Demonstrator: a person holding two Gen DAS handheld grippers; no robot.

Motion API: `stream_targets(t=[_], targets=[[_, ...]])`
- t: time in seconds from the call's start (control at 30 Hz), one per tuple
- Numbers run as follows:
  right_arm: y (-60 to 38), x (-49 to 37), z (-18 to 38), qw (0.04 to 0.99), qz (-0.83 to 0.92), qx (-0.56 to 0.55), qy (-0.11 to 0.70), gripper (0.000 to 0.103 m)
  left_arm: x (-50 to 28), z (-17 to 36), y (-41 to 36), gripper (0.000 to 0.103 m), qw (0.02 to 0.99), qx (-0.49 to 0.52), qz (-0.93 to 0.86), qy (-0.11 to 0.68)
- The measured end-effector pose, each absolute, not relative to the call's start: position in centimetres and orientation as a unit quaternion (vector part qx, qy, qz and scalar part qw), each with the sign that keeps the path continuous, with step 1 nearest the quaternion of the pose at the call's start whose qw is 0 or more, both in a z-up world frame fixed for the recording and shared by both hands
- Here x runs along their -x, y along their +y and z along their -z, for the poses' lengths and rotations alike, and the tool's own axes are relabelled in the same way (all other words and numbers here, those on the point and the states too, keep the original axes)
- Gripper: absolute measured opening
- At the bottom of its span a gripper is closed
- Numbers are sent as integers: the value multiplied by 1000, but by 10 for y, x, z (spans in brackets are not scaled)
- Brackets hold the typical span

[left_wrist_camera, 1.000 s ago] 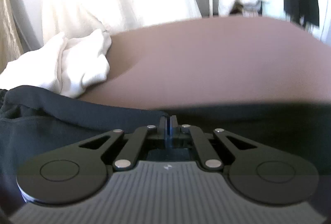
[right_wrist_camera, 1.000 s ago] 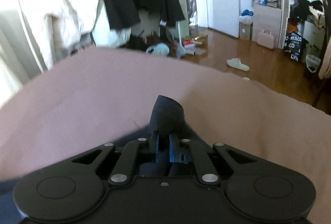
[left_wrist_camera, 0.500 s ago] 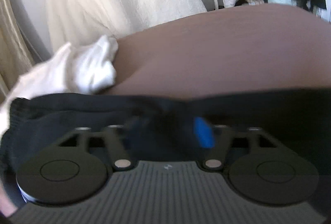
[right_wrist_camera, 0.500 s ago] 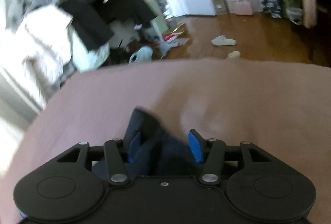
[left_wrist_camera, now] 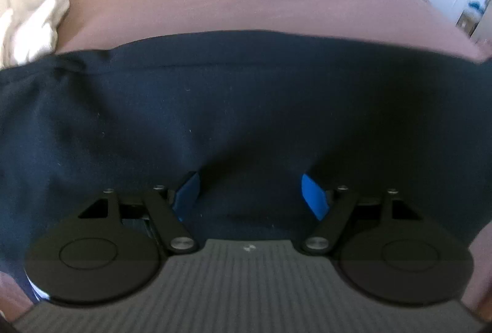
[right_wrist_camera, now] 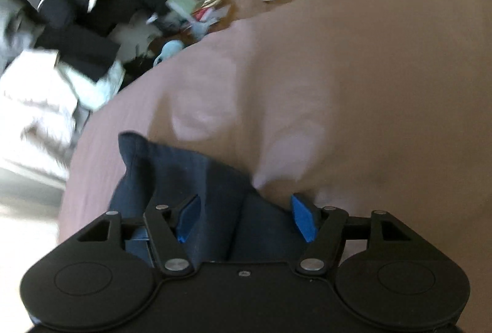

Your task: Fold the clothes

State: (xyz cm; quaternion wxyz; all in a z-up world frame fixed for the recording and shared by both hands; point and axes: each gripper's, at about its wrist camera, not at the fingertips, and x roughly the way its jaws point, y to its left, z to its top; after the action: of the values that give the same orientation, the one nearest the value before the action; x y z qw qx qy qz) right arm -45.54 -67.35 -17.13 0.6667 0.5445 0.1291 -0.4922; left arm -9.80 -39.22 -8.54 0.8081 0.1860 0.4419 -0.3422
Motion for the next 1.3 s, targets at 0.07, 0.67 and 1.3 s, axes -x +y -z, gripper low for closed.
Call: stream_targets(t=[0.07, 0.67, 1.3], targets=[[-681, 440, 169, 705, 470, -510, 147, 71, 104, 83, -392, 73, 807, -199, 344, 436], [-632, 466, 113, 629, 594, -482, 137, 74, 71, 59, -286, 84, 804, -219, 285, 474], [-615, 407, 182, 579, 506, -621, 149, 97, 28, 37, -197, 87, 845, -77, 292, 441]])
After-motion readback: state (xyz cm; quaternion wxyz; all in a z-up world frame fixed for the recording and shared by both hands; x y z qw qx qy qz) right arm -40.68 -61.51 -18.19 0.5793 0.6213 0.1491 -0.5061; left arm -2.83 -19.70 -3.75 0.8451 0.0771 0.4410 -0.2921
